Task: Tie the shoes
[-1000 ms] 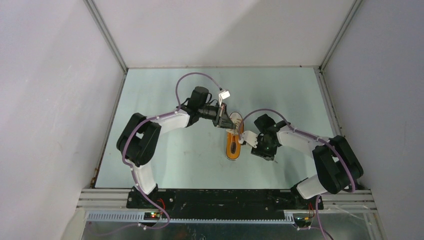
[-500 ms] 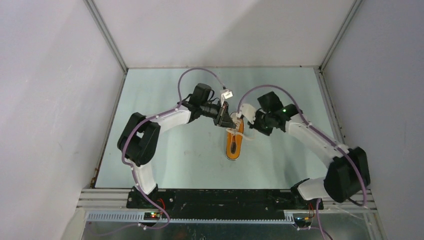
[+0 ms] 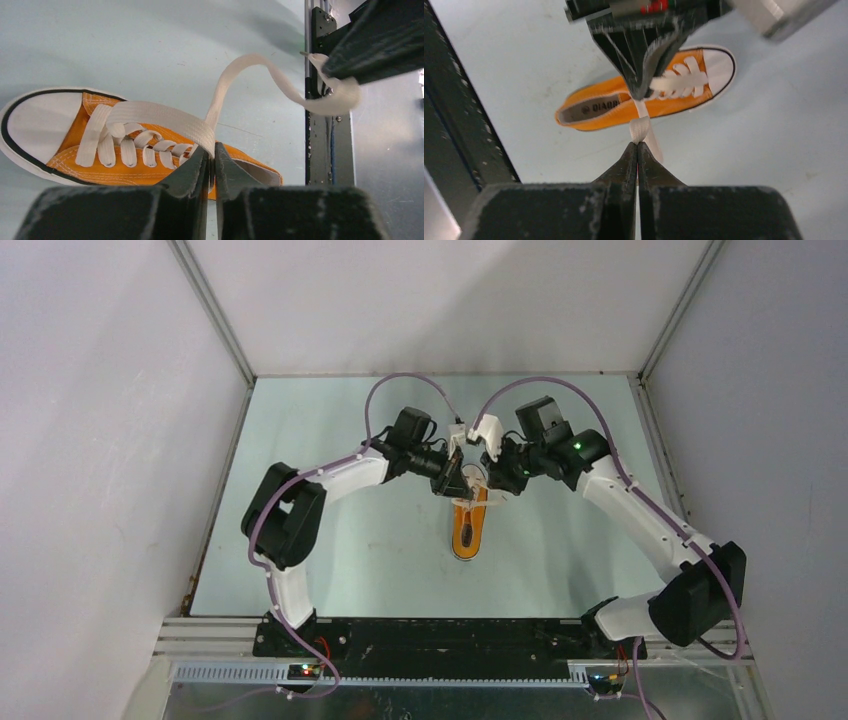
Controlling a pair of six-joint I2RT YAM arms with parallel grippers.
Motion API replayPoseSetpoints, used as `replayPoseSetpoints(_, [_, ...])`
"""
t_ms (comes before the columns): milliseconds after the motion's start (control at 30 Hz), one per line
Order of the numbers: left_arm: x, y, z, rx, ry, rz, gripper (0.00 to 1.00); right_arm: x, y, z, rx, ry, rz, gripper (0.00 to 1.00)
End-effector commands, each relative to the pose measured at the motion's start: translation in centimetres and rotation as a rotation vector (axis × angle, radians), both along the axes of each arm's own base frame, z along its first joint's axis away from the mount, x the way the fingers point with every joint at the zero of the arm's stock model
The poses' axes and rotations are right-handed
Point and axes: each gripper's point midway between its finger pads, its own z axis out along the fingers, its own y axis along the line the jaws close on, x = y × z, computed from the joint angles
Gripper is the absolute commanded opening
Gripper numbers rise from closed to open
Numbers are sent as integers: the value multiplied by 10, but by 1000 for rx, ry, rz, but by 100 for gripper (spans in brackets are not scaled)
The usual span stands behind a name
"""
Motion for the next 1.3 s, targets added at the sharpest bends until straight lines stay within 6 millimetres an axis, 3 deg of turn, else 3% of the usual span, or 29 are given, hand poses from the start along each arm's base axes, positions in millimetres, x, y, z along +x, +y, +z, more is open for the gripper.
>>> replayPoseSetpoints(0, [9, -12, 14, -50, -83, 3, 16, 2, 29, 38, 156, 43, -3, 0])
replayPoseSetpoints(100, [13, -18, 22, -86, -93, 36, 26, 6, 36, 44, 195, 78, -18, 0])
replayPoseSetpoints(400, [14, -30, 35, -167, -88, 64, 39, 17, 43, 58, 300, 186, -96, 0])
replayPoseSetpoints(733, [-8, -15, 30, -172, -169, -15, 54, 28, 43, 62, 350, 237, -182, 0])
replayPoseSetpoints(933, [-9, -20, 39, -210, -194, -3, 58, 34, 47, 62, 378, 274, -220, 0])
replayPoseSetpoints(1100, [13, -24, 48, -234, -174, 155, 60, 42, 50, 65, 429, 328, -265, 0])
replayPoseSetpoints(1267, [16, -23, 53, -263, -158, 205, 58, 45, 48, 69, 462, 360, -288, 0])
